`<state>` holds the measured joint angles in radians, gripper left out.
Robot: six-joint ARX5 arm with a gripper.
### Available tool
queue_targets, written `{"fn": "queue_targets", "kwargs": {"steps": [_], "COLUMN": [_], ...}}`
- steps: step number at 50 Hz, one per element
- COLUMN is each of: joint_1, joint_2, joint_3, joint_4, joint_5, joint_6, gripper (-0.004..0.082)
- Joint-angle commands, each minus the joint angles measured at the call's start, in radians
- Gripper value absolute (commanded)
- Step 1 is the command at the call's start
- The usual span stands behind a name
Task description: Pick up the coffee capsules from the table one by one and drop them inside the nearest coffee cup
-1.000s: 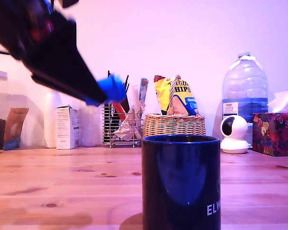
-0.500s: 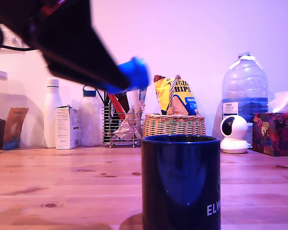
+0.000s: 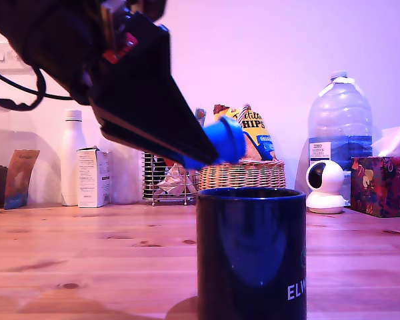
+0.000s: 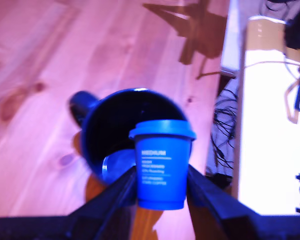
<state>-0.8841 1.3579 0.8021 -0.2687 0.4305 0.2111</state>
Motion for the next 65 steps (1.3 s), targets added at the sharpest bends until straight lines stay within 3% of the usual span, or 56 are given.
{"fn": "queue_targets", "kwargs": {"steps": [1,20,35,65], "joint_1": [-0.009,-0.048,-0.066,-0.065], "joint_2": [0.027,0.164,0.236,0.238], "joint_3": [0.032,0.201,0.304,0.313], "joint_4": [0.001,-0.142,-0.273,-0.338], "joint_5": [-0.009,-0.067,-0.145,-0.151], "joint_6": [-0.011,-0.013,0.006,0.002], "gripper": [0.0198,0.0198,0.0198,0.0198]}}
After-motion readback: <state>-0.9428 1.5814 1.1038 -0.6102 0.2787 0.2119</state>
